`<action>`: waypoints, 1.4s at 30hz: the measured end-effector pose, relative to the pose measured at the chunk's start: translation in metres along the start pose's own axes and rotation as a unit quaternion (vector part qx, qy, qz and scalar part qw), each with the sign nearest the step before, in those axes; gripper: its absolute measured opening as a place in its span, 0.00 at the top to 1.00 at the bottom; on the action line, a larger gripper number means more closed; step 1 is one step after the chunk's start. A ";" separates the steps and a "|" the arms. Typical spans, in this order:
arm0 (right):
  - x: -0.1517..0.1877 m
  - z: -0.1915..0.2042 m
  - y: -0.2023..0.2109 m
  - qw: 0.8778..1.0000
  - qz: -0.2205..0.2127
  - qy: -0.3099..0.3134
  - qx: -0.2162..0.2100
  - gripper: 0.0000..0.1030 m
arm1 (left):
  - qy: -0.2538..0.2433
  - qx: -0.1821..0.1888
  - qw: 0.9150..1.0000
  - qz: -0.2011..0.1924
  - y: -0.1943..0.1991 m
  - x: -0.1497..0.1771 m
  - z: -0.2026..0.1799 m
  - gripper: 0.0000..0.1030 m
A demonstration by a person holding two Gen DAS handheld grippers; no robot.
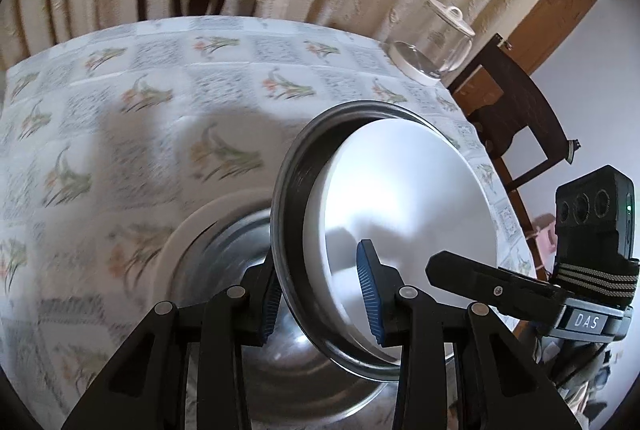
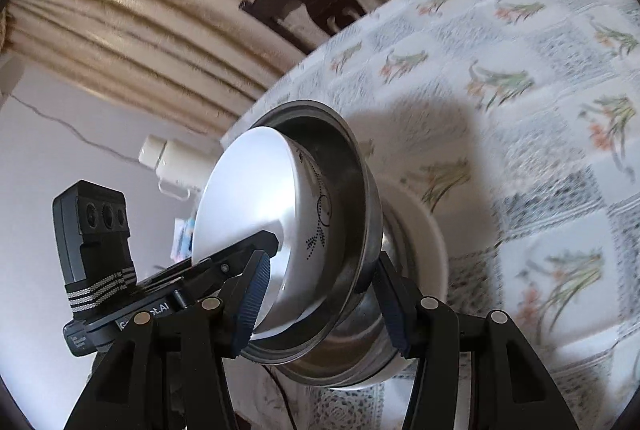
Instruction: Organize plates and bowls
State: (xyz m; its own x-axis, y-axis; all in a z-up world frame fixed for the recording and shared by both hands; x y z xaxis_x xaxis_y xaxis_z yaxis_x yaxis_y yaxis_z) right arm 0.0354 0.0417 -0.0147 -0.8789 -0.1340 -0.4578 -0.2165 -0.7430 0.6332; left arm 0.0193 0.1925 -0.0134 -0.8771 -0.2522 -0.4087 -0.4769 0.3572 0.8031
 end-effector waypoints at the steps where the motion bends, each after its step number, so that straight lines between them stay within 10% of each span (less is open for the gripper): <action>1: 0.003 0.002 -0.006 1.000 0.005 0.002 0.003 0.46 | 0.006 -0.001 1.000 0.001 0.001 0.004 0.007 0.64; 42: 0.025 0.014 -0.020 0.996 0.042 0.032 0.076 0.30 | 0.054 0.027 0.998 0.005 0.016 0.046 0.046 0.56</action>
State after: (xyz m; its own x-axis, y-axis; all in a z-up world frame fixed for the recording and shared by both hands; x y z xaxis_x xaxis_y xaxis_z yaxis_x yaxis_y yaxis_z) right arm 0.0123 0.0619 -0.0300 -0.8690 -0.2360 -0.4349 -0.2100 -0.6199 0.7561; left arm -0.0308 0.2278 -0.0392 -0.8726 -0.3421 -0.3487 -0.4723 0.4081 0.7813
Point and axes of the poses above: each gripper's, at about its wrist camera, not at the fingertips, and y roughly against the way its jaws point, z to its left, x to its underside, the point moved 7 cm from there along -y, roughly the way its jaws point, and after that the axes turned 9 degrees about y, right-handed, at the moved point
